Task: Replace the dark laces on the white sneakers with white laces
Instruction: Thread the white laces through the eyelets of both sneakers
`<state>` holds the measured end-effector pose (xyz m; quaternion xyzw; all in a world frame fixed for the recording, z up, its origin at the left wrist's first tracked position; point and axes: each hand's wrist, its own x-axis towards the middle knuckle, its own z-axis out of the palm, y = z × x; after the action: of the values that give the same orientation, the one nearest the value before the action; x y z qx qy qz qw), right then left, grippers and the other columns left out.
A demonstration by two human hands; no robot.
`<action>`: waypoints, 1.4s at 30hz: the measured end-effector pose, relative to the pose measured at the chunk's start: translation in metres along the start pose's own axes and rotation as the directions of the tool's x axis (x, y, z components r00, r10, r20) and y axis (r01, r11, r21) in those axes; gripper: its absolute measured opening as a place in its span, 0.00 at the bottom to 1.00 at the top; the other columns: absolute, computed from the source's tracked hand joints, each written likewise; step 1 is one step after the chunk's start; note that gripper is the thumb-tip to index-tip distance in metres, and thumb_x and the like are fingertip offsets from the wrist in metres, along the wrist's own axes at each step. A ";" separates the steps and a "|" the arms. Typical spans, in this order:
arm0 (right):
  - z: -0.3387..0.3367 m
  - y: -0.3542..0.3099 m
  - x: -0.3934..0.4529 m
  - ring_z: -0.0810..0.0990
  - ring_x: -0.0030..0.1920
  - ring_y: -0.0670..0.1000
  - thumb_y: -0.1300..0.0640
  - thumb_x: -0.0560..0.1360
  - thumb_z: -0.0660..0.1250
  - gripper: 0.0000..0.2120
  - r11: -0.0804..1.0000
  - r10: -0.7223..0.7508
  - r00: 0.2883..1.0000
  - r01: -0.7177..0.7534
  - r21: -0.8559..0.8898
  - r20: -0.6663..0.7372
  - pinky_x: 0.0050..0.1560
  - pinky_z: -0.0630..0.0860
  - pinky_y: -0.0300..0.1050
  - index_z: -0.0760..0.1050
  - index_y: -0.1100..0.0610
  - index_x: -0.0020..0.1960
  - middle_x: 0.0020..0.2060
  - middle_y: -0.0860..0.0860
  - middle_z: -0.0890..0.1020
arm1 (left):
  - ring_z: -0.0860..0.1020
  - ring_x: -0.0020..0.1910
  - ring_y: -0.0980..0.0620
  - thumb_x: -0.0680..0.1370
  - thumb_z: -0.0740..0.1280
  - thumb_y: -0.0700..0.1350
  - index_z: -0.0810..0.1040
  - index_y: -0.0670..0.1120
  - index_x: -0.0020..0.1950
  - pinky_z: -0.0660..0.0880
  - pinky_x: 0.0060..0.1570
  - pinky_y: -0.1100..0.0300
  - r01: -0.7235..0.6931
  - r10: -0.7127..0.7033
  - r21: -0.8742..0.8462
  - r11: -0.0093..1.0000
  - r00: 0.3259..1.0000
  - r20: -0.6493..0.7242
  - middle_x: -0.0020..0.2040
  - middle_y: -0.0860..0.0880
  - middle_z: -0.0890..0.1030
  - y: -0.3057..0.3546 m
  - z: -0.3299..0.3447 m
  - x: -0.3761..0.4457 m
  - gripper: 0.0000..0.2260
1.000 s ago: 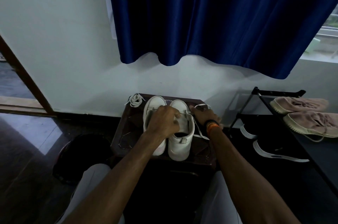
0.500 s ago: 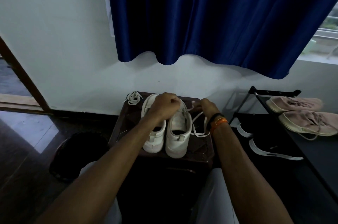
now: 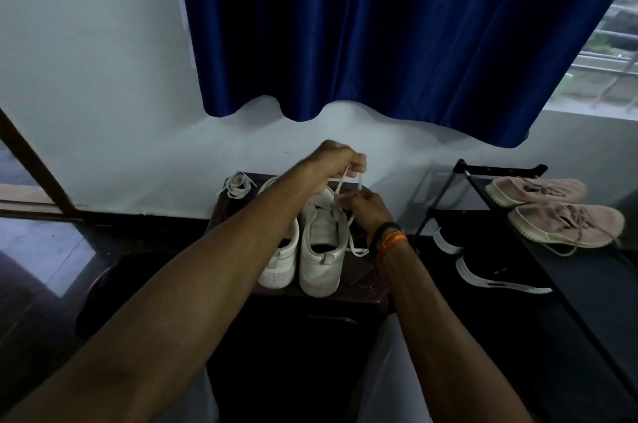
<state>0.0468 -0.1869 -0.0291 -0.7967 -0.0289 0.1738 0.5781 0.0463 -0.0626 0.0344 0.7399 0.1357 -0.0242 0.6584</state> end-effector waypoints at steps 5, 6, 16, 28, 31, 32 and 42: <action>-0.014 -0.014 -0.004 0.81 0.55 0.62 0.45 0.61 0.68 0.17 0.981 0.100 0.990 -0.081 0.177 -0.103 0.61 0.76 0.60 0.85 0.54 0.43 0.44 0.54 0.86 | 0.78 0.36 0.53 0.79 0.70 0.43 0.82 0.41 0.47 0.78 0.43 0.61 -0.162 0.165 -0.060 0.985 0.985 0.048 0.36 0.47 0.82 0.036 -0.017 -0.016 0.05; -0.014 -0.021 -0.006 0.81 0.57 0.62 0.47 0.67 0.67 0.15 0.960 0.102 0.991 -0.076 0.268 -0.083 0.63 0.75 0.59 0.84 0.55 0.47 0.46 0.56 0.86 | 0.77 0.35 0.53 0.80 0.70 0.44 0.82 0.41 0.47 0.78 0.43 0.61 -0.197 0.199 -0.045 0.979 0.977 0.073 0.35 0.47 0.80 0.040 -0.019 -0.020 0.07; -0.041 -0.064 -0.001 0.83 0.54 0.63 0.60 0.80 0.55 0.16 0.521 0.149 0.980 -0.190 0.832 0.130 0.54 0.82 0.55 0.74 0.70 0.58 0.55 0.65 0.82 | 0.77 0.37 0.56 0.79 0.71 0.43 0.85 0.38 0.48 0.75 0.42 0.61 -0.214 0.055 0.460 0.862 0.941 0.334 0.36 0.50 0.83 -0.001 -0.040 -0.035 0.08; -0.069 -0.077 0.020 0.68 0.24 0.45 0.55 0.85 0.53 0.16 0.738 0.164 0.922 0.120 0.664 -0.350 0.21 0.62 0.36 0.70 0.61 0.68 0.37 0.54 0.82 | 0.78 0.39 0.56 0.71 0.77 0.43 0.88 0.45 0.43 0.74 0.44 0.58 -0.199 -0.111 0.693 0.693 0.921 0.375 0.37 0.54 0.84 -0.034 -0.050 -0.037 0.03; -0.050 -0.076 0.004 0.62 0.22 0.45 0.53 0.85 0.53 0.16 0.888 -0.072 0.973 0.164 0.430 -0.221 0.22 0.59 0.37 0.77 0.59 0.53 0.31 0.52 0.77 | 0.81 0.48 0.57 0.77 0.72 0.46 0.87 0.45 0.53 0.77 0.54 0.58 -0.171 0.033 0.497 0.851 0.961 0.273 0.47 0.53 0.86 -0.030 -0.050 -0.036 0.08; -0.041 -0.074 -0.002 0.62 0.22 0.45 0.52 0.86 0.52 0.17 0.925 -0.148 0.978 0.191 0.330 -0.150 0.23 0.59 0.38 0.77 0.58 0.50 0.31 0.52 0.77 | 0.82 0.50 0.56 0.80 0.69 0.50 0.86 0.45 0.54 0.76 0.57 0.56 -0.146 0.072 0.379 0.914 0.976 0.203 0.50 0.51 0.86 -0.027 -0.047 -0.034 0.11; -0.010 -0.037 -0.016 0.77 0.30 0.41 0.53 0.84 0.57 0.18 0.786 -0.363 0.895 0.444 -0.430 0.260 0.40 0.70 0.42 0.77 0.50 0.38 0.30 0.48 0.81 | 0.71 0.31 0.55 0.85 0.61 0.48 0.85 0.40 0.52 0.67 0.30 0.64 -0.040 0.039 -0.107 0.993 0.999 -0.017 0.40 0.46 0.81 -0.017 -0.029 -0.024 0.15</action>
<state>0.0402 -0.1880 0.0119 -0.8725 -0.2884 0.0978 0.3821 0.0148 -0.0368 0.0274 0.7062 0.1271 0.0017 0.6966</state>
